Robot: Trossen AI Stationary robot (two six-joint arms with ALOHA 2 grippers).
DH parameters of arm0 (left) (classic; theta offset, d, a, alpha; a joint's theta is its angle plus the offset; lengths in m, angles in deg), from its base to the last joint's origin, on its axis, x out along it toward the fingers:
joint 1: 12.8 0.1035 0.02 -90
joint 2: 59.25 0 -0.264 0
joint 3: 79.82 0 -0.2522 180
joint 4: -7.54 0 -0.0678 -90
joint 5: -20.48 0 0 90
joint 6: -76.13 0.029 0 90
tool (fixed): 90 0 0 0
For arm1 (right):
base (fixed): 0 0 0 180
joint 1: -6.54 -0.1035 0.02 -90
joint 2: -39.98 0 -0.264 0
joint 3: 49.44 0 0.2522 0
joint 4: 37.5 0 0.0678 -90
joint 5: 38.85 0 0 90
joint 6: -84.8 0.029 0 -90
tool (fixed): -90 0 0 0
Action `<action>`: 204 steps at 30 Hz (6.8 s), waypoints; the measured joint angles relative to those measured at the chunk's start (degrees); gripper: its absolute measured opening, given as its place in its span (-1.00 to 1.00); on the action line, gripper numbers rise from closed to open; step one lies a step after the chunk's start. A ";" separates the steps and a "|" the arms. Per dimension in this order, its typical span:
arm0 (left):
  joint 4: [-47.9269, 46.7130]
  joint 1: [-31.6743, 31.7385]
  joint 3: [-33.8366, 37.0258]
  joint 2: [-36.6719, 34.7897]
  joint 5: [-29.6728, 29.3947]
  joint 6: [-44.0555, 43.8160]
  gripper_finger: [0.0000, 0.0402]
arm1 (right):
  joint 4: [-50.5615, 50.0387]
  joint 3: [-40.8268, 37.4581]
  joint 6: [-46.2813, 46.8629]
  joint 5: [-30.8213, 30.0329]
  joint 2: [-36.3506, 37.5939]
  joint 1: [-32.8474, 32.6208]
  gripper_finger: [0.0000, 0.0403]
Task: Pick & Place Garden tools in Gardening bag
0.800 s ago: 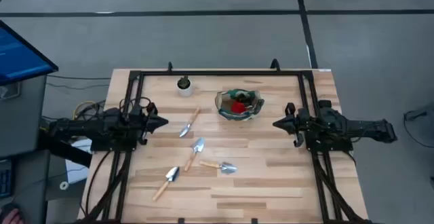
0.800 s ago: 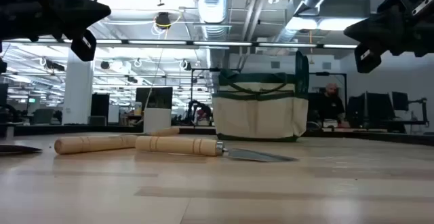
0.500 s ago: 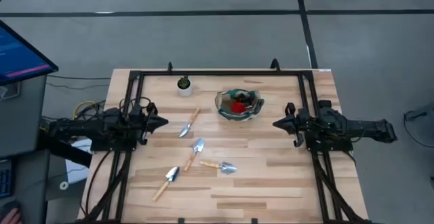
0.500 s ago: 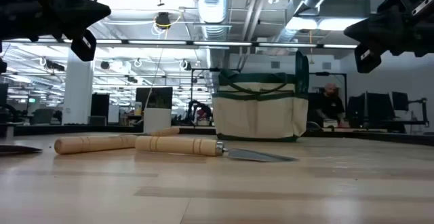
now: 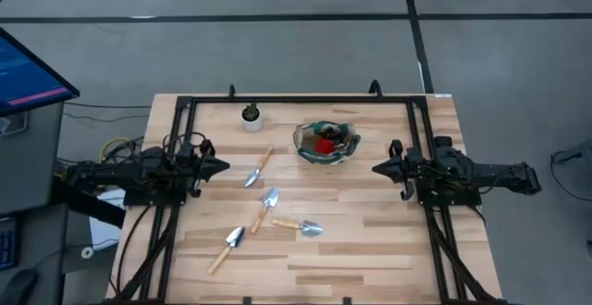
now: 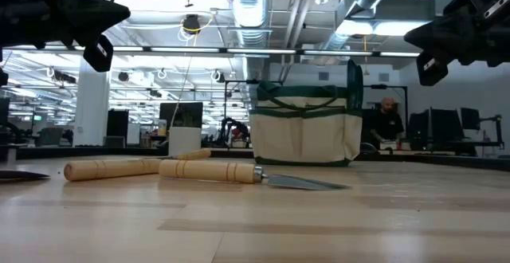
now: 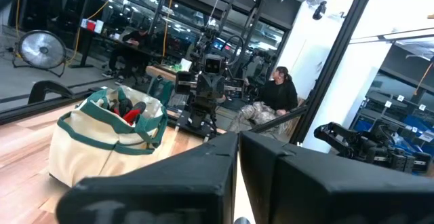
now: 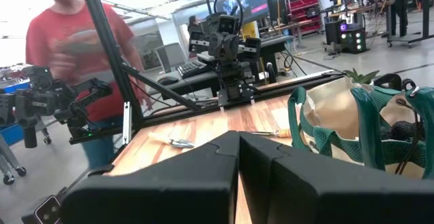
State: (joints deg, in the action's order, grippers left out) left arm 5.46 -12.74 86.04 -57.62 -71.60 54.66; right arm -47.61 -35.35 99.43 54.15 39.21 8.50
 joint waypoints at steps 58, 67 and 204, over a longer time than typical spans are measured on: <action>0.00 0.02 0.00 0.00 -0.02 0.00 -0.96 | -0.02 0.00 -0.02 0.00 0.00 0.00 -1.00; 0.00 0.02 0.00 0.00 -0.02 0.00 -0.96 | -0.02 0.00 0.00 0.00 0.00 0.01 -1.00; -28.28 11.01 -44.85 93.89 -12.67 -7.13 0.22 | 6.65 0.91 30.30 -6.27 0.04 0.23 -0.48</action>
State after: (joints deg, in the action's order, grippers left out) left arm -22.82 -1.73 41.19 36.26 -84.28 47.52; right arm -40.96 -34.44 129.72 47.88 39.25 8.74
